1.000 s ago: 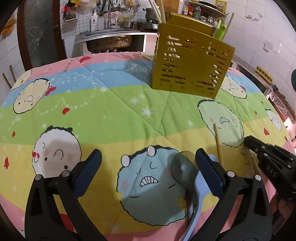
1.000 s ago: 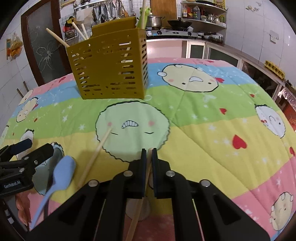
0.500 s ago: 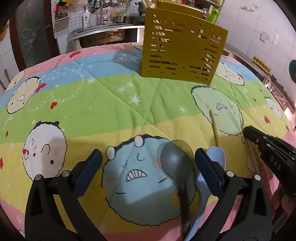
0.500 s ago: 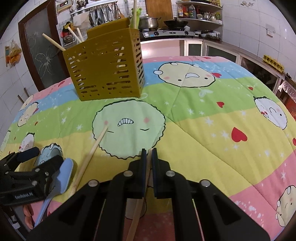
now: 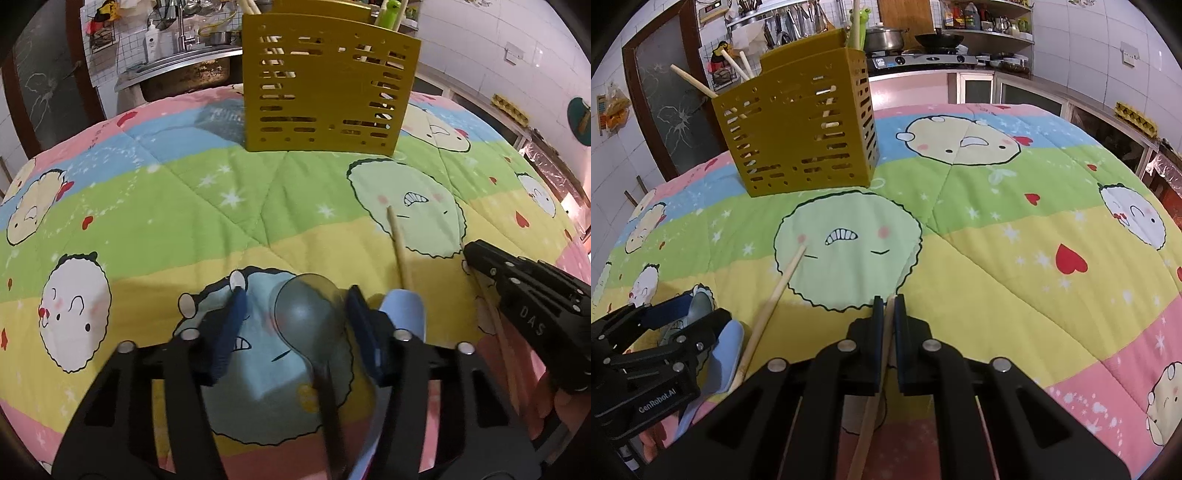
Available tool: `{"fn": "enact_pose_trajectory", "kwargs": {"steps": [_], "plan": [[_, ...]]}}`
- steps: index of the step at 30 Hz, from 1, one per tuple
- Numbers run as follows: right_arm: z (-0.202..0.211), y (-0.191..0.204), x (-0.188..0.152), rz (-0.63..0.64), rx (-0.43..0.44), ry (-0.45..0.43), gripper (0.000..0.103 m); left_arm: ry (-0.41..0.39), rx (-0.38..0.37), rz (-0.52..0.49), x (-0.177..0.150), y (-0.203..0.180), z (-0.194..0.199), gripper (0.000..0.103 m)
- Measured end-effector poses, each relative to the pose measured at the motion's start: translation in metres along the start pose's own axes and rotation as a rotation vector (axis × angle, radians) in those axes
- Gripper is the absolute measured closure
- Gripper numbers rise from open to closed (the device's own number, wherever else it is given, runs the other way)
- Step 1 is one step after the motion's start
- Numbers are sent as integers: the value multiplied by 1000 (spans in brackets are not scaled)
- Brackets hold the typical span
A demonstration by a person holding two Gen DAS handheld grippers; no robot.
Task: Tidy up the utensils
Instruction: 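Close the left tool on the metal spoon handle while the right tool holds its chopstick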
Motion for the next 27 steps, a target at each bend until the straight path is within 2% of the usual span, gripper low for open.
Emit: {"fn": "enact_pose_trajectory", "kwargs": {"steps": [7, 11, 17, 19, 20, 21, 27], "plan": [[2, 0, -3, -22, 12, 22, 94, -2, 2, -16, -2, -3, 1, 68], [5, 2, -5, -35, -3, 42, 94, -6, -1, -21, -2, -4, 2, 68], [6, -4, -5, -104, 40, 60, 94, -8, -11, -21, -2, -2, 2, 68], [7, -4, -6, -104, 37, 51, 89, -13, -11, -28, -3, -2, 2, 68], [7, -2, -7, -103, 34, 48, 84, -15, -12, -29, -4, -2, 2, 68], [8, -2, -8, -101, 29, 44, 83, -18, -13, -31, -4, -1, 2, 68], [10, 5, -8, -50, -47, 36, 84, -19, -19, -25, -5, 0, 2, 68]]}}
Point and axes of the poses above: each gripper's, at about its wrist camera, not at the fingertips, and z roughly against the way its jaws point, y to its left, x to its top, the point moved 8 cm from there along -z, roughly the way its jaws point, and after that the axes turned 14 degrees about z, right-handed, at the moved point
